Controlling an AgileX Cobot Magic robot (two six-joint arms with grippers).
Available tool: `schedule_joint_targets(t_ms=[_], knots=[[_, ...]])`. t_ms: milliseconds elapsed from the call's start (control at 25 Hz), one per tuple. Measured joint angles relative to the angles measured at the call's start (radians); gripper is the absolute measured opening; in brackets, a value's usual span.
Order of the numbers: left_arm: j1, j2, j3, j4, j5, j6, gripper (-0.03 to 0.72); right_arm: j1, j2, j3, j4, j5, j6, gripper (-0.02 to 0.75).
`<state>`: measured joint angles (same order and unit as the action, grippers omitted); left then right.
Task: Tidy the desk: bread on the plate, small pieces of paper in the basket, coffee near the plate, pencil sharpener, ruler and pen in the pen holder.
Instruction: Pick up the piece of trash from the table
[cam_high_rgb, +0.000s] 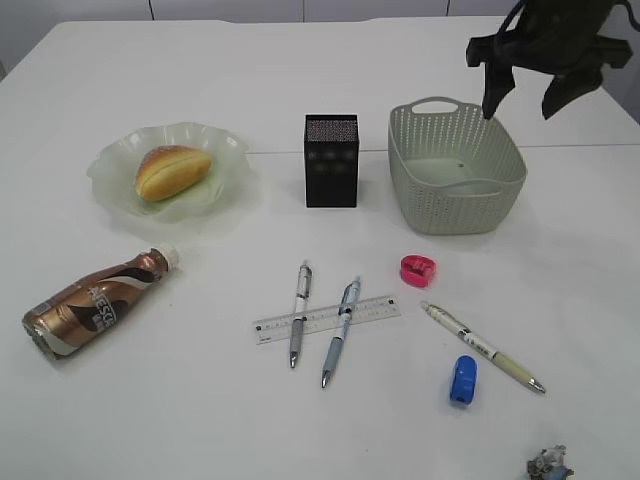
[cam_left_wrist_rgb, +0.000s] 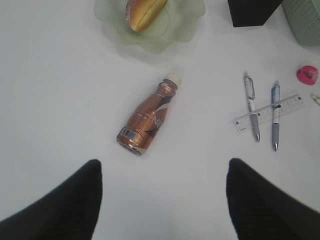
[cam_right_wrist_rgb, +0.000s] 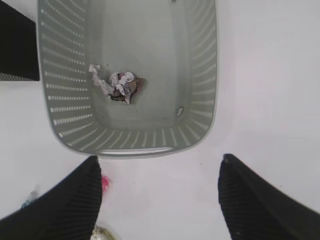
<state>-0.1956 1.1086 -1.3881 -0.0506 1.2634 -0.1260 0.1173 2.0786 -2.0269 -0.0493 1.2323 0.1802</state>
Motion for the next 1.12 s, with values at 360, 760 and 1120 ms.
schedule_joint_targets(t_ms=[360, 760, 1120], knots=[[0.000, 0.000, 0.000, 0.000, 0.000, 0.000, 0.559, 0.000, -0.176, 0.005, 0.134, 0.013, -0.009, 0.475], [0.000, 0.000, 0.000, -0.008, 0.000, 0.000, 0.559, 0.000, -0.519, 0.351, 0.144, 0.019, -0.011, 0.461], [0.000, 0.000, 0.000, -0.042, 0.000, 0.000, 0.559, 0.000, -0.890, 0.823, 0.144, 0.019, 0.026, 0.459]])
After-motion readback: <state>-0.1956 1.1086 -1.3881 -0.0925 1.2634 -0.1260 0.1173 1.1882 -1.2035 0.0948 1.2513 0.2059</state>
